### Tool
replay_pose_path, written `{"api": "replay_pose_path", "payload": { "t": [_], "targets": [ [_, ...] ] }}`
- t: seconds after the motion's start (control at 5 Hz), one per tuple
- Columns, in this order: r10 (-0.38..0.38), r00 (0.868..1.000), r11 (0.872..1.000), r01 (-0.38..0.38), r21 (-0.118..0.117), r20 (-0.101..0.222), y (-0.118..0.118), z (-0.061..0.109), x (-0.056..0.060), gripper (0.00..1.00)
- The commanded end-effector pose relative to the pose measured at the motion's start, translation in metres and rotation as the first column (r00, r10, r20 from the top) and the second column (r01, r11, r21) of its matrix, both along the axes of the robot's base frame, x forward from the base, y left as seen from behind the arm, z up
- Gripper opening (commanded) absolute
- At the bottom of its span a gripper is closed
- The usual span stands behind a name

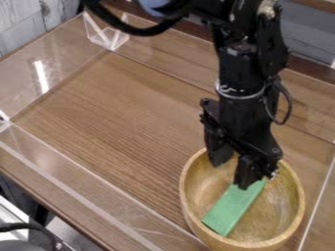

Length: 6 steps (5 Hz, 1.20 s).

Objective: Put the green block in the brown bowl

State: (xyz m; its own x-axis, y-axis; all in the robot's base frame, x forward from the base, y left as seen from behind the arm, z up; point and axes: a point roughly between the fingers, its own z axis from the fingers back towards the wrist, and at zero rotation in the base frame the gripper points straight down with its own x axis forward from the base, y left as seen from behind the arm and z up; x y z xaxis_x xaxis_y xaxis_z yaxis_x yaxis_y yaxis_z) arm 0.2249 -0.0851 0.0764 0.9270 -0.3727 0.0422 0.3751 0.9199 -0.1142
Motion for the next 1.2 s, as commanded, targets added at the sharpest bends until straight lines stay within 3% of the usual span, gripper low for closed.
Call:
{"api": "replay_pose_path", "payload": {
  "t": [0.0, 0.8, 1.0],
  "targets": [
    [0.009, 0.998, 1.000, -0.008, -0.024, 0.067, 0.002, 0.023, 0.010, 1.00],
    [0.042, 0.995, 0.998, -0.039, -0.041, 0.088, 0.024, 0.042, 0.029, 1.00],
    [0.074, 0.990, 0.997, -0.071, -0.031, 0.117, 0.041, 0.053, 0.044, 1.00]
  ]
}}
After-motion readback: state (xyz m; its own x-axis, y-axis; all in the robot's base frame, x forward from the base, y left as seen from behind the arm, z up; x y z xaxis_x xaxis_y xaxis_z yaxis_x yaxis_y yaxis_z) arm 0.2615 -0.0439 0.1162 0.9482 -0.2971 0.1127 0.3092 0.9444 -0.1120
